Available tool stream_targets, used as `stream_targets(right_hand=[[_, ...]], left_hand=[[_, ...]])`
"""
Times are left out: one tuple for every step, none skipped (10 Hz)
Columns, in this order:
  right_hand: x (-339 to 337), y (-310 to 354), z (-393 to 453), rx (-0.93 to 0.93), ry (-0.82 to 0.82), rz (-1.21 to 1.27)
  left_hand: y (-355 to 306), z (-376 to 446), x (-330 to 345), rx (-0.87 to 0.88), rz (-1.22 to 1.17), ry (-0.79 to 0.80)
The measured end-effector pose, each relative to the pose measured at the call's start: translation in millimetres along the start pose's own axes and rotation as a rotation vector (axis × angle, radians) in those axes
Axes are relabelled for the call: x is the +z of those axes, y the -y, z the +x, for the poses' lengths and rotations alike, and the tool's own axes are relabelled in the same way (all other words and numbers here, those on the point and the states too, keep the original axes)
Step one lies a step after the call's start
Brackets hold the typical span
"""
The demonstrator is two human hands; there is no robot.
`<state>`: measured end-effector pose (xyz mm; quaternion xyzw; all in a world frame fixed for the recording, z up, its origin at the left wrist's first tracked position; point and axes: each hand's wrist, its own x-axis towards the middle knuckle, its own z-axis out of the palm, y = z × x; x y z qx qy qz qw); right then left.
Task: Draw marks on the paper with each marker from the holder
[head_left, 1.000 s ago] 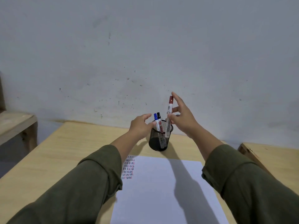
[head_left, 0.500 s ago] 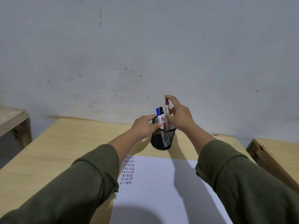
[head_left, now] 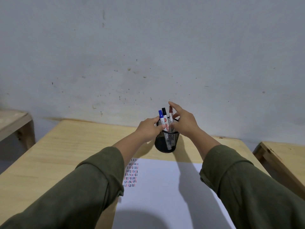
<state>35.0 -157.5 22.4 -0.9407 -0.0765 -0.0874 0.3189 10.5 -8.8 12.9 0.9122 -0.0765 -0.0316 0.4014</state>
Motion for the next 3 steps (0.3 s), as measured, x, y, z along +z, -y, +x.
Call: stream_targets(right_hand=[[-2, -2, -3, 0.011, -0.011, 0.035], [-10, 3, -12, 0.011, -0.032, 0.052], [-23, 10, -20, 0.003, -0.101, 0.079]], left_hand=[[0, -1, 0, -0.02, 0.005, -0.002], [-2, -5, -1, -0.066, -0.004, -0.02], [-10, -12, -6, -0.061, -0.038, -0.096]])
